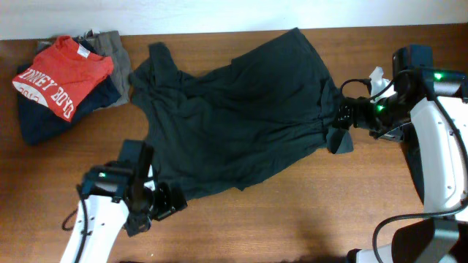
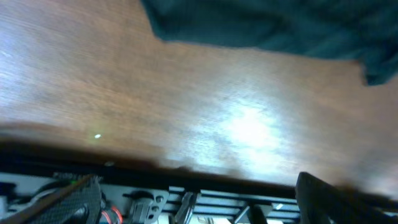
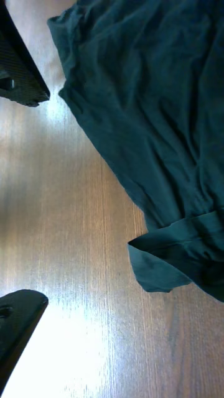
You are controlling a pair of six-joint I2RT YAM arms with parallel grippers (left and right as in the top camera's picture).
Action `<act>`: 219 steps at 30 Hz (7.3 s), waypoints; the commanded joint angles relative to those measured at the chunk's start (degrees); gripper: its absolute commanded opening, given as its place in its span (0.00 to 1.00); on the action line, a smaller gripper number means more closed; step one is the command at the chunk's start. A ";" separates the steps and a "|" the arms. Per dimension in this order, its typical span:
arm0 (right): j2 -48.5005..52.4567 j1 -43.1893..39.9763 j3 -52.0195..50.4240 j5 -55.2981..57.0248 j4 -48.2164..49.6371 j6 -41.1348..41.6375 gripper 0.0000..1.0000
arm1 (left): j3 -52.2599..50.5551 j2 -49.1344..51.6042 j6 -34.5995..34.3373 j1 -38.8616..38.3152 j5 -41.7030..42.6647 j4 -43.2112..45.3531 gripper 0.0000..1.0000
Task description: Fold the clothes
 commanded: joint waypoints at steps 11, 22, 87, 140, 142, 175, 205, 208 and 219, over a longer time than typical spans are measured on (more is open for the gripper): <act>-0.59 0.48 -1.97 -0.15 2.08 -0.15 0.99 | -9.77 2.43 -6.86 -0.17 3.02 12.61 0.99; -0.59 0.48 -1.97 -0.13 1.97 -0.17 0.99 | -9.77 15.15 -6.27 -0.17 2.99 23.52 0.99; -0.52 0.52 -25.09 4.96 19.63 13.46 0.73 | -10.08 20.11 -0.46 0.48 -6.12 33.46 0.27; 5.16 -7.89 -2.23 14.69 14.58 21.66 0.04 | 23.61 13.49 0.37 0.50 -18.84 1.11 0.01; 4.31 -8.50 -2.01 14.93 13.51 21.24 0.04 | 26.03 13.49 0.35 0.59 -19.61 -0.83 0.01; -18.45 -9.66 -4.46 20.70 -10.75 26.40 0.04 | 31.26 12.61 0.39 9.97 -19.80 -13.53 0.01; -15.26 -9.66 -22.77 16.13 7.67 26.88 0.04 | 31.08 17.64 0.39 9.94 -18.97 -5.09 0.04; -15.26 -9.66 -24.59 15.45 8.98 26.86 0.04 | 31.04 19.21 0.39 9.94 -18.93 -6.21 0.04; -15.19 -9.66 -25.77 15.47 12.90 28.22 0.04 | 31.04 22.01 0.37 9.94 -18.95 -7.13 0.06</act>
